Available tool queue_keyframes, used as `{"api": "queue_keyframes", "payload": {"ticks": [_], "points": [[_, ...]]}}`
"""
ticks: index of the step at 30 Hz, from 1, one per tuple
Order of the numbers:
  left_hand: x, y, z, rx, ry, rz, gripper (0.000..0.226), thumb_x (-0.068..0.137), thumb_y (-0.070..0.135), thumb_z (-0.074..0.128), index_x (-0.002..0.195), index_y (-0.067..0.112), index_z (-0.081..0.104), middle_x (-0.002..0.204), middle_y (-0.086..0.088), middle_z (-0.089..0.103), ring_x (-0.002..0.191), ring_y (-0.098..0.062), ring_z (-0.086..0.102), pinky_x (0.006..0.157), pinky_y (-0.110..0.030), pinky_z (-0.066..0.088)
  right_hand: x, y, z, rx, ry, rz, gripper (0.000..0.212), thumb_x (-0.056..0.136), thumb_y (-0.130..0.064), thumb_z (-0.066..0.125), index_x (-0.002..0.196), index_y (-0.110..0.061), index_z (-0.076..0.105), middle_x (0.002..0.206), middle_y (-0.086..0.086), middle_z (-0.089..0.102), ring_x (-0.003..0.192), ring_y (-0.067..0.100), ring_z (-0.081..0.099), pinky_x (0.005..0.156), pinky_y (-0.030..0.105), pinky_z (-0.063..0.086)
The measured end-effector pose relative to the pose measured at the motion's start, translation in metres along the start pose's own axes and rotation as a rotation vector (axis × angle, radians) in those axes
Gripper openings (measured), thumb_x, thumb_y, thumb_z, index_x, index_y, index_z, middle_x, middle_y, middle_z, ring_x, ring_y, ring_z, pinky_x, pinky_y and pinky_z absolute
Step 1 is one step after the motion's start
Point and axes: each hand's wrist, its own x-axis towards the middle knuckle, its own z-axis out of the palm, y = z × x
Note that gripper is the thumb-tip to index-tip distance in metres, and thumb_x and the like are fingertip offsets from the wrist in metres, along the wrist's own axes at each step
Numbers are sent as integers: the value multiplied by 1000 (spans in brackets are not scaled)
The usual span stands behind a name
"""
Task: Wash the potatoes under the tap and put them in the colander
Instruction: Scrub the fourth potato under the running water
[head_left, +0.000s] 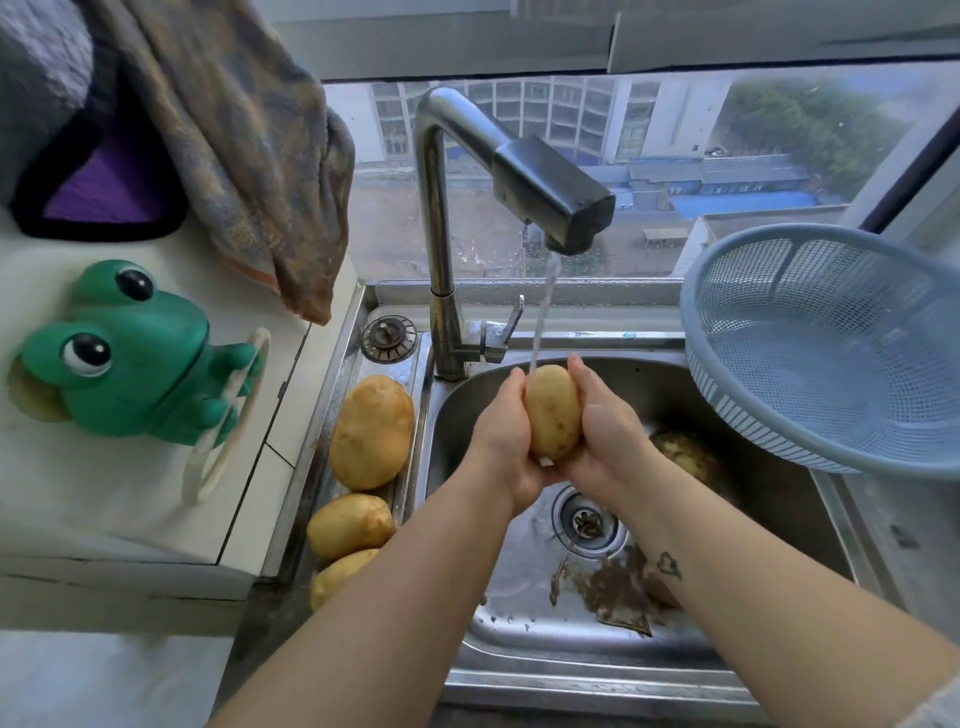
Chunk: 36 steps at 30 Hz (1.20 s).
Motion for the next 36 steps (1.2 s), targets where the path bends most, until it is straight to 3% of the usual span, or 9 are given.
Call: {"api": "queue_keyframes", "payload": {"ticks": [3, 6, 12, 15, 17, 19, 26, 31, 36], "points": [[1, -7, -2, -54, -33, -47, 58, 100, 53, 29, 130, 13, 57, 122, -20, 64, 105, -31, 62, 71, -45, 55, -14, -1, -9, -548, 6, -233, 37, 97, -50, 44, 95, -20, 66, 101, 4, 67, 98, 19, 64, 90, 36, 51], [3, -4, -19, -144, -17, -70, 57, 99, 52, 34, 130, 9, 56, 118, -21, 65, 104, -32, 65, 74, -48, 57, -23, -5, -18, -1121, -271, -446, 30, 95, -46, 50, 113, -24, 58, 103, -6, 62, 97, 12, 61, 85, 26, 51], [-15, -8, -36, 114, -95, -26, 43, 103, 47, 26, 119, 21, 56, 106, -12, 64, 93, -27, 61, 89, -49, 48, -23, -12, -39, -1076, -363, -209, 52, 70, -28, 84, 113, -26, 56, 106, 2, 65, 96, 15, 66, 82, 26, 54], [-22, -27, -48, 651, -42, -51, 30, 101, 32, 40, 119, 21, 60, 118, -8, 61, 103, -24, 58, 89, -48, 47, -23, -4, -58, -1113, -326, 25, 50, 70, -26, 81, 113, -24, 56, 111, 6, 62, 97, 20, 66, 79, 29, 55], [-20, -44, -59, 1252, -40, 24, 29, 98, 20, 44, 123, 21, 58, 129, -6, 57, 107, -22, 56, 93, -39, 46, -22, 7, -67, -1806, -289, -15, 38, 79, -25, 71, 115, -26, 59, 113, 2, 64, 96, 19, 63, 77, 28, 51], [-18, -52, -66, 1516, -38, 83, 42, 99, 21, 43, 141, 21, 47, 141, -6, 52, 115, -20, 57, 97, -30, 44, -23, 18, -72, -2185, -222, -92, 31, 81, -27, 62, 112, -29, 61, 111, -1, 65, 91, 19, 58, 74, 28, 46], [-28, -36, -80, 1297, 65, 225, 42, 98, 17, 45, 140, 23, 47, 137, -3, 53, 107, -20, 60, 73, -22, 46, -22, 32, -33, -2008, -275, -88, 38, 76, -22, 66, 113, -22, 60, 102, 0, 64, 91, 18, 60, 77, 31, 55], [-52, -13, -108, 1127, 126, 418, 44, 93, 10, 53, 135, 25, 51, 128, 2, 57, 111, -12, 57, 89, -23, 51, -27, 49, -5, -1692, -302, -219, 39, 72, -27, 80, 106, -20, 62, 95, -4, 64, 88, 13, 62, 82, 31, 56], [-84, 2, -138, 1085, 165, 563, 46, 93, 19, 62, 134, 35, 47, 131, 11, 48, 115, -3, 50, 82, -12, 49, -27, 63, 33, -1426, -310, -360, 41, 69, -30, 83, 106, -23, 65, 94, -6, 67, 87, 8, 63, 77, 24, 54]]}}
